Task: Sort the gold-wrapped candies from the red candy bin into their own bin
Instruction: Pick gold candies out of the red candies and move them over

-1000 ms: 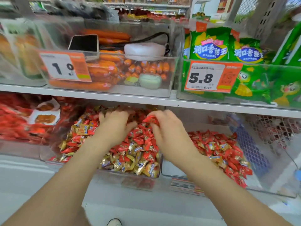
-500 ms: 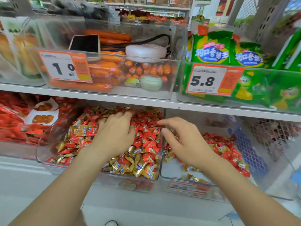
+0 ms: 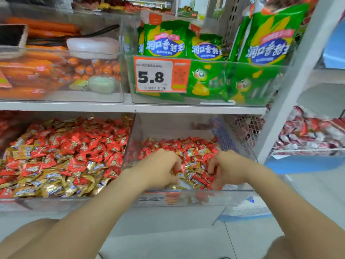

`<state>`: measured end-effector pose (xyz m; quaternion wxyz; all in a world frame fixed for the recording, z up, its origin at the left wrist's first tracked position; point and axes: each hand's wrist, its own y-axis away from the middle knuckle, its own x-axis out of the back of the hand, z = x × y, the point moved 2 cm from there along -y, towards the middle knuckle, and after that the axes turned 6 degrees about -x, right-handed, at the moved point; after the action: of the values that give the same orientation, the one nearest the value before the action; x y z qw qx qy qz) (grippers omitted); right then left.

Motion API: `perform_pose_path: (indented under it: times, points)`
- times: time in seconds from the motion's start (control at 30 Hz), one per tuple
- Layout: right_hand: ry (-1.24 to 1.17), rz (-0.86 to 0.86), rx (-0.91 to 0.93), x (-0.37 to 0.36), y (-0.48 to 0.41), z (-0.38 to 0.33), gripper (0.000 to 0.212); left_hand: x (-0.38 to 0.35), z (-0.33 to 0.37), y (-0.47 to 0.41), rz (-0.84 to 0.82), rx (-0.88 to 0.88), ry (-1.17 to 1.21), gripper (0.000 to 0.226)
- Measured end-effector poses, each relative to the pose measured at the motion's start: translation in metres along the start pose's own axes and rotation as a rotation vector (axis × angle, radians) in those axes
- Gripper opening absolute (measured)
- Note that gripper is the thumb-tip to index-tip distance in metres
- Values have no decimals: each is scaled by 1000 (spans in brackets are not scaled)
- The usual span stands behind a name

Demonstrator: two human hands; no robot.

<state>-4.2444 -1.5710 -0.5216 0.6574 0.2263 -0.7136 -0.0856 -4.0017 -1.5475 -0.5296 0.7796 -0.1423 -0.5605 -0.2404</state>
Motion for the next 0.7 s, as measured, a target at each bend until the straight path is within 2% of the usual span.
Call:
perform_pose_path:
  times: [0.1,0.17,0.27,0.37,0.5,0.63,0.7]
  points:
    - [-19,-4,9,-10,-9,3,44,-10,10,-25,-63,-91,99,35]
    - [5,45,59,-23,-19,4,51,-18,26,-38,-114,-157,151,38]
    - [35,116,142,-36,-28,-3,42,-36,40,-54,-147,-206,86,34]
    - [-63,140,159,-36,-29,-6,32,-45,41,-61,-131,-171,-24,24]
    - [-214,126,169,-35,-27,-1,21,-43,34,-66,-105,-65,-50,39]
    - [-210,100,109,-36,-26,0,14,-43,24,-68,-76,-1,-85,25]
    - [-283,78,84,-32,-24,-1,19,-43,20,-68,-55,7,-112,33]
